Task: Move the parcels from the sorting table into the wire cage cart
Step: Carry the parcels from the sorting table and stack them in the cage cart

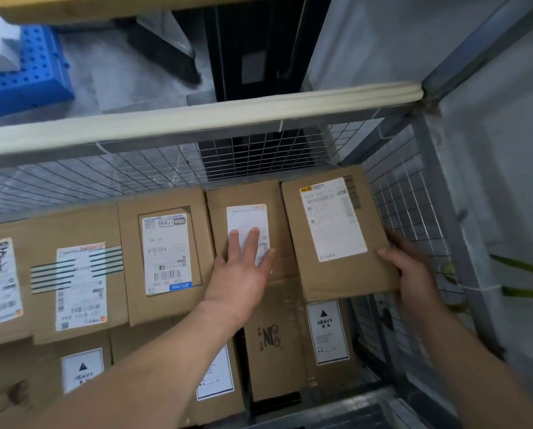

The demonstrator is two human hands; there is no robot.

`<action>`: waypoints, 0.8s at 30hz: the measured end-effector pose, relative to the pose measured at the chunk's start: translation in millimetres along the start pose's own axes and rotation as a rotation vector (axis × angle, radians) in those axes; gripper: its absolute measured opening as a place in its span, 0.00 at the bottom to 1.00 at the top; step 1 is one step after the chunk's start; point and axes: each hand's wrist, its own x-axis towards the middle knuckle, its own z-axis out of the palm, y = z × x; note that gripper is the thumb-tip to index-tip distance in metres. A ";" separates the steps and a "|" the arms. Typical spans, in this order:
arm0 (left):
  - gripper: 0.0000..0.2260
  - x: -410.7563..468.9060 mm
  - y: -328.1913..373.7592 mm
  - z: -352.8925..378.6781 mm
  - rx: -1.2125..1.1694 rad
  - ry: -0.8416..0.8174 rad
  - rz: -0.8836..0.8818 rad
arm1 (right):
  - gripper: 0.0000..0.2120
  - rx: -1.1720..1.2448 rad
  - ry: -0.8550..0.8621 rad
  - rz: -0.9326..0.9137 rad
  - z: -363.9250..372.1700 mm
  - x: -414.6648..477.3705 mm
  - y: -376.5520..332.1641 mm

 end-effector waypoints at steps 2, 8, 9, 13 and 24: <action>0.40 0.9 -1.2 1.2 0.003 -0.002 0.003 | 0.24 0.014 0.025 0.045 4.9 17.9 2.3; 0.41 1.8 0.3 3.8 0.008 -0.012 0.006 | 0.16 -0.248 0.081 0.064 30.0 42.8 26.7; 0.41 2.1 0.6 4.5 0.007 -0.012 0.006 | 0.16 -0.258 0.099 0.065 33.1 43.7 29.0; 0.40 3.3 1.9 6.6 0.000 -0.004 0.002 | 0.15 -0.236 0.141 0.055 37.2 44.6 34.1; 0.41 -3.7 7.8 -18.1 0.040 -0.123 -0.018 | 0.28 -0.593 0.165 0.046 48.6 42.9 25.3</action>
